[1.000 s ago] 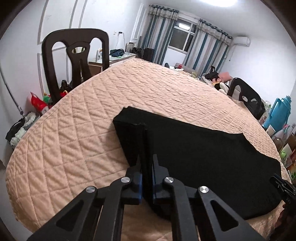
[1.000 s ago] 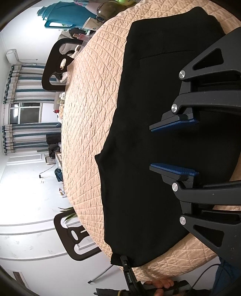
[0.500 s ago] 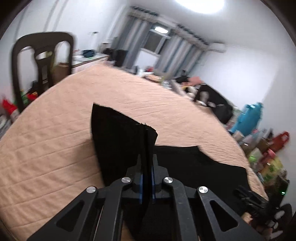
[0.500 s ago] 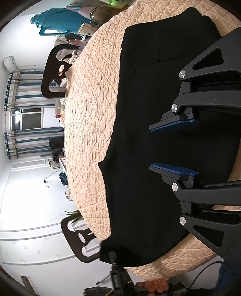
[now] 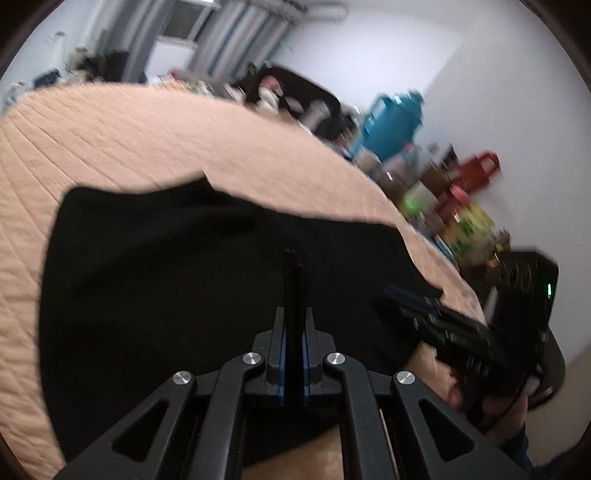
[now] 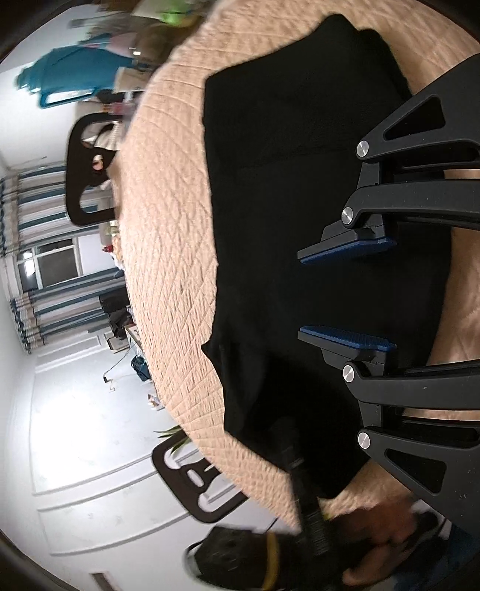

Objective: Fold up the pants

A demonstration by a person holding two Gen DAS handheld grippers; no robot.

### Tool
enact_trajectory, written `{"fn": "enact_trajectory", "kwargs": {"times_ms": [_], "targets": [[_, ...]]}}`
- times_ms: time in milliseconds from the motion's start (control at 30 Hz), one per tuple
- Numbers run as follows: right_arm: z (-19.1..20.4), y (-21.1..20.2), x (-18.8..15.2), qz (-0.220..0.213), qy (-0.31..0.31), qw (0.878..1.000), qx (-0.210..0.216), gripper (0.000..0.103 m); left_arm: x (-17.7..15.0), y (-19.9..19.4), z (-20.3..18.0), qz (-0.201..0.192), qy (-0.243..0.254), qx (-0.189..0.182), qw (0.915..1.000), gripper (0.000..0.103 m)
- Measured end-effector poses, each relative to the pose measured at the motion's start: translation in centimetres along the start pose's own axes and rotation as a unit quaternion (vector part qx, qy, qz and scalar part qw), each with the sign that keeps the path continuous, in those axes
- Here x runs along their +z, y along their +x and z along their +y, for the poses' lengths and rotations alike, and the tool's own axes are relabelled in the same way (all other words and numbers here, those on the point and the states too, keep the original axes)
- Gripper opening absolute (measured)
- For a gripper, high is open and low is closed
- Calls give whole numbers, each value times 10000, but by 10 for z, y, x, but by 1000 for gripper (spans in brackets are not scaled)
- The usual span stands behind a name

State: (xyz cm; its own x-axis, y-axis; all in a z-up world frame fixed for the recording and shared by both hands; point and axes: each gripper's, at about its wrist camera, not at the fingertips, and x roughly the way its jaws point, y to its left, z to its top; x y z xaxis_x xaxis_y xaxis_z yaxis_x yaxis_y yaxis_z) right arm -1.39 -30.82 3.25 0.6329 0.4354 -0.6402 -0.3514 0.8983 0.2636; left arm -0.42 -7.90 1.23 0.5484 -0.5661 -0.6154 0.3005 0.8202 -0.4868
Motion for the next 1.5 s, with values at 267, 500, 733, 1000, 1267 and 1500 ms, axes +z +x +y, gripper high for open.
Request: {"fn": "enact_trajectory", "kwargs": {"times_ms": [267,500,733,1000,1267,1500], "targets": [[10,25,2,256,536,9931,1008,36,-2,-38,5,-305,-104,-395,9987,34],[21,56,8,747,691,9860,1323,36,3,-82,41,-945,-172,303,9949,40],[23,82,25,969,892,9825,1321,36,3,-86,78,-1037,-510,731,9906,40],[24,97,31,1136,1075,9766,1476,8,7,-73,84,-905,-397,852,9914,40],[8,73,37,732,1081,9831,1280,5,11,-62,79,-726,-235,823,9937,40],[-9,74,28,769,1321,9810,1192,6,19,-53,81,-599,-175,935,9937,40]]}}
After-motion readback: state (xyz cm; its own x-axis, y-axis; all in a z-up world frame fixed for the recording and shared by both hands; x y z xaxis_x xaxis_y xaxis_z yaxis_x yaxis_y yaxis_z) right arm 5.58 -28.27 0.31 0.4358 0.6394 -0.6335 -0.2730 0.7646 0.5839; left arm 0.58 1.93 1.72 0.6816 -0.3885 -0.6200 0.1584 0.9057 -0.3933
